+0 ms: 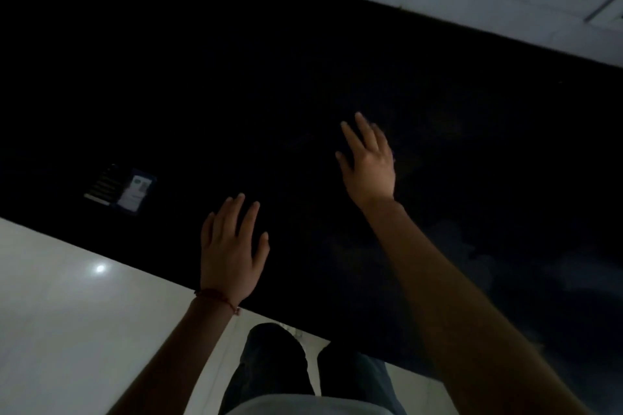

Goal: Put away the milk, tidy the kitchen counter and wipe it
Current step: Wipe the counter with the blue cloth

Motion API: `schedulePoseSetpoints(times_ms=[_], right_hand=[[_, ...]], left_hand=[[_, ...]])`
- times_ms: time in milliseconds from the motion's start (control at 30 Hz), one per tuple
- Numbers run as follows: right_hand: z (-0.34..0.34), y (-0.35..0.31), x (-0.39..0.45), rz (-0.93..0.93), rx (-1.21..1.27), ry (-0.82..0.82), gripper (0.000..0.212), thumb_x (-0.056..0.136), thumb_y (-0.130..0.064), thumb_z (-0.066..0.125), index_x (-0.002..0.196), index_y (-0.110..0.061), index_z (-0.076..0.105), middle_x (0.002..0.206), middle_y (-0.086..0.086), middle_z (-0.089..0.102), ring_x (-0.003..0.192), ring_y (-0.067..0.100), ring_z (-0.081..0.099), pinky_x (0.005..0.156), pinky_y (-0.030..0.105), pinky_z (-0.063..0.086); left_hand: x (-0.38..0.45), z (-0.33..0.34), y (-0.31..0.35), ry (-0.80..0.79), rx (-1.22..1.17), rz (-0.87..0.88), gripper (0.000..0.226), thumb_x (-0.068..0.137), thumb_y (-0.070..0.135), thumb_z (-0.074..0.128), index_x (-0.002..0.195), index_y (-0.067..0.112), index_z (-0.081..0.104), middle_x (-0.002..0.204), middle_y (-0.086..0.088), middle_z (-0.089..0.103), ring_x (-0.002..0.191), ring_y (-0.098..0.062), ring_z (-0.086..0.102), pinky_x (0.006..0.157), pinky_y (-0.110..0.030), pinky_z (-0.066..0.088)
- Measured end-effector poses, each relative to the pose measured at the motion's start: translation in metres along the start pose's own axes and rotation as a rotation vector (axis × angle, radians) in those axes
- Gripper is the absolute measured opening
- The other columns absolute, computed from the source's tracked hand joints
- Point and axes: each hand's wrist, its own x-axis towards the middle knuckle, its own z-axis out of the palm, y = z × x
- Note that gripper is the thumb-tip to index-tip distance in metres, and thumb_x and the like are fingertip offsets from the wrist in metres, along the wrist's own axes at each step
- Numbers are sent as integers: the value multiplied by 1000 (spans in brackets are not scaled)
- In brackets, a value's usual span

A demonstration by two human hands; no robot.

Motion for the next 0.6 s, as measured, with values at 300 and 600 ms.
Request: schedulePoseSetpoints(times_ms=[300, 600], right_hand=[[10, -23, 3, -209, -25, -36, 46, 92, -23, 51, 137, -17, 42, 150, 9, 32, 138, 32, 31, 112, 46, 31], [28, -55, 19, -391, -23, -150, 47, 93, -26, 48, 138, -18, 39, 151, 8, 29, 140, 31, 27, 114, 44, 27]], left_hand=[[2, 3, -4, 18, 33, 8, 49, 85, 38, 36, 124, 13, 52, 133, -16, 54, 124, -33, 49, 102, -52, 36], [2, 1, -4, 22, 54, 18, 48, 85, 38, 37, 123, 13, 54, 131, -15, 55, 123, -32, 51, 101, -52, 39]])
